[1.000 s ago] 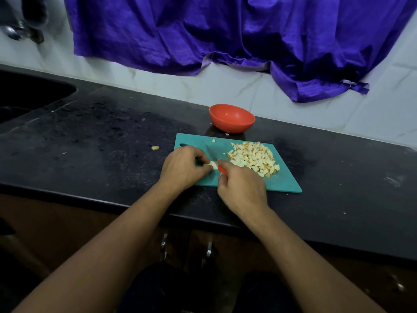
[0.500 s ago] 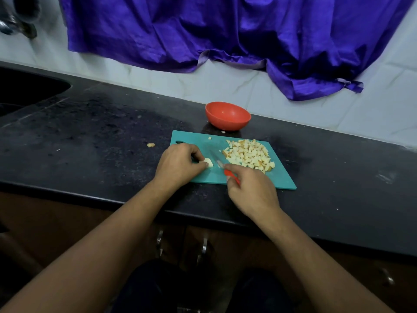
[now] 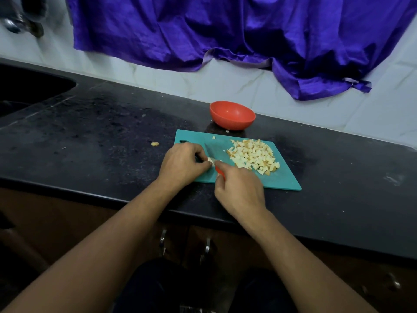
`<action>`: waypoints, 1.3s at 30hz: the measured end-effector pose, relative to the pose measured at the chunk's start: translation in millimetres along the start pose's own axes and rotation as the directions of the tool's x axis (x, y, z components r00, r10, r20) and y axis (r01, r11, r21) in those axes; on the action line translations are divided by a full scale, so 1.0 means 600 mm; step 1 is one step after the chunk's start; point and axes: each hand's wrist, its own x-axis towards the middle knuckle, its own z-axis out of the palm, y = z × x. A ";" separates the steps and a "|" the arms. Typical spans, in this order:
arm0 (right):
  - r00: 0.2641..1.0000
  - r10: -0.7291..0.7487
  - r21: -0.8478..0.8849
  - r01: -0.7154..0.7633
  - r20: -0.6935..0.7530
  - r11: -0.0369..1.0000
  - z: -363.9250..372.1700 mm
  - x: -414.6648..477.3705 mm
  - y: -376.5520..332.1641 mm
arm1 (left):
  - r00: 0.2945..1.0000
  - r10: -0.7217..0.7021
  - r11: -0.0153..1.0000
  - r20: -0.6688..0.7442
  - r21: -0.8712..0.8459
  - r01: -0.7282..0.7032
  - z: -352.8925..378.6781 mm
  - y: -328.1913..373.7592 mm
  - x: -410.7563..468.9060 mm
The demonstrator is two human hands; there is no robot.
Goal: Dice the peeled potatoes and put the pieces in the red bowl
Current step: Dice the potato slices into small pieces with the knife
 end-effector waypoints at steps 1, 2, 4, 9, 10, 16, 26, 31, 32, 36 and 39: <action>1.000 -0.006 -0.015 0.006 0.011 1.000 -0.001 0.000 0.001 | 1.000 0.004 1.000 -0.002 0.000 -0.004 0.000 0.000 0.000; 1.000 -0.012 -0.033 0.012 0.022 0.999 -0.004 -0.002 0.002 | 1.000 0.007 1.000 -0.002 0.000 -0.007 0.000 0.001 0.000; 0.999 -0.024 -0.053 0.027 0.044 0.998 -0.011 -0.008 0.008 | 1.000 0.009 1.000 -0.007 0.001 -0.009 0.001 0.000 -0.001; 0.997 0.046 0.059 -0.050 0.060 0.997 -0.032 -0.018 0.037 | 1.000 -0.012 1.000 -0.025 0.008 0.012 0.003 -0.003 0.001; 0.997 0.063 0.070 -0.065 0.038 0.995 -0.034 -0.019 0.040 | 1.000 -0.014 1.000 -0.024 0.008 0.014 0.004 -0.003 0.001; 0.998 0.053 0.103 -0.050 -0.017 0.993 -0.028 -0.011 0.018 | 1.000 -0.004 1.000 -0.025 0.009 0.004 0.001 -0.007 -0.004; 1.000 0.003 0.022 -0.003 0.006 1.000 0.003 0.002 -0.007 | 1.000 0.014 1.000 -0.027 0.000 -0.014 0.000 -0.010 -0.004; 0.999 -0.020 -0.014 0.021 0.048 1.000 -0.012 -0.014 0.009 | 1.000 0.007 1.000 -0.024 -0.007 -0.007 -0.001 -0.009 -0.004; 0.998 -0.018 -0.002 0.018 0.061 1.000 -0.016 -0.016 0.014 | 1.000 0.003 1.000 -0.022 -0.012 -0.003 0.000 -0.009 -0.004; 0.998 0.031 0.122 -0.036 0.047 0.992 -0.025 -0.020 0.033 | 0.999 -0.014 1.000 -0.034 -0.028 0.013 0.000 -0.011 -0.004; 0.998 0.054 0.150 -0.053 -0.008 0.987 -0.030 -0.019 0.030 | 0.999 -0.035 0.999 -0.034 -0.027 0.034 -0.002 -0.011 -0.004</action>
